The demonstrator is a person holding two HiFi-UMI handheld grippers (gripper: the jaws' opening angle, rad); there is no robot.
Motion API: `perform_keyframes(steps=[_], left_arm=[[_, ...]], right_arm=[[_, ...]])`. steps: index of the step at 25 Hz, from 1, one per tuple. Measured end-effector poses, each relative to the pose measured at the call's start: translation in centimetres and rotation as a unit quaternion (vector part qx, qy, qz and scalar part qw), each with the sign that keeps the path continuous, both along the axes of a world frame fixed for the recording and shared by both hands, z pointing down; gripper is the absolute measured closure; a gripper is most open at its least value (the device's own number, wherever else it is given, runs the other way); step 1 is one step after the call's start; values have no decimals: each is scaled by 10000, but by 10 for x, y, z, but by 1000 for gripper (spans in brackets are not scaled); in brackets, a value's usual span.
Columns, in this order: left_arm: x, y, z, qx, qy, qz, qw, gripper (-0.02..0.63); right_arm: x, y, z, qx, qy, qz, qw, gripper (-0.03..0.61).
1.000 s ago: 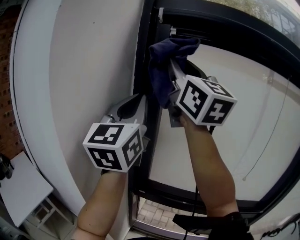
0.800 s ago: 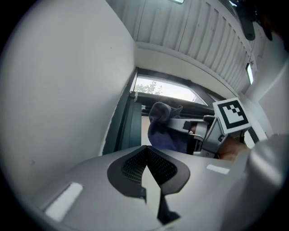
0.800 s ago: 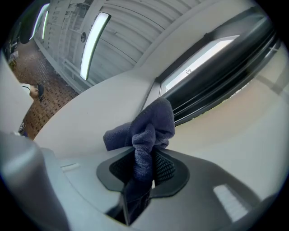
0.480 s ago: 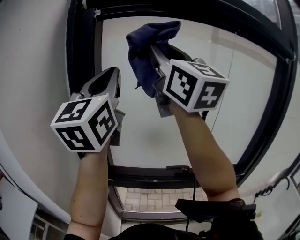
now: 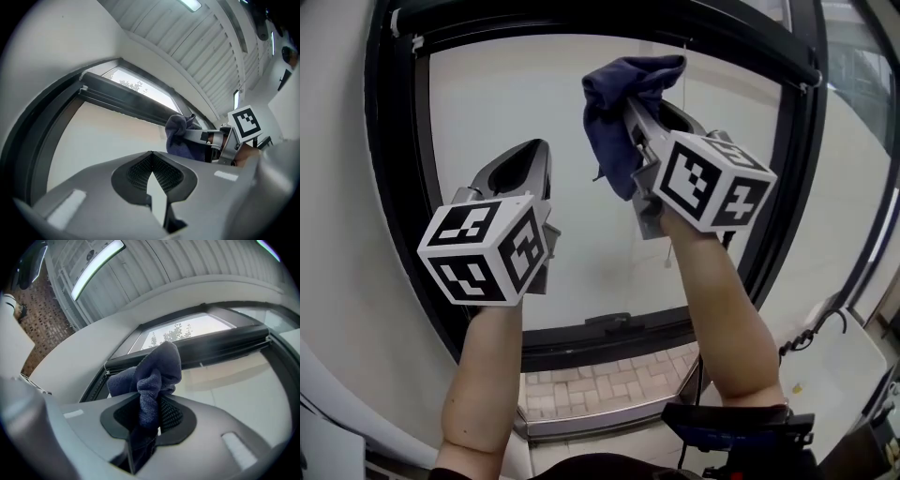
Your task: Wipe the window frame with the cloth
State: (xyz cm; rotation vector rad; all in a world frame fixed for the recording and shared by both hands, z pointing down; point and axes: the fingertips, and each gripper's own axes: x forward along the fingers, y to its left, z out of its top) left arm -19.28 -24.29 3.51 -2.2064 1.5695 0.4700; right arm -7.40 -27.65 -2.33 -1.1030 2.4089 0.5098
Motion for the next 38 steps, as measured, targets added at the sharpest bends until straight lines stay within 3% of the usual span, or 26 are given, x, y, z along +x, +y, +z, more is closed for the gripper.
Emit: perform_keyframes(steps=[5,9,13,21,33,38], left_arm=[[28,-1,20,-180,-18,343,9992,614],[38,-7,33,-284,-88,357,9989,614],[42,-8,50,-368,-71,280,9989,614],[69,-12,109,-556,-161,134,9982,614],[102,9,238,-1332,-264,-29,9907,614],[115,25,301,-1742,-174,76,9845,614]], right_arm=[[55,0,16,-181,-85,527,9984,492],[77,-7,30,-332,-212,618,9973,492],[87,-12,59,-413,22,665,9969,493],[117,-28,149,-896,276,224,9953,493],[162,-35,329,-1977,638,-92,9781,495],[173,-19,377,-2244,814,-140,9710,497]])
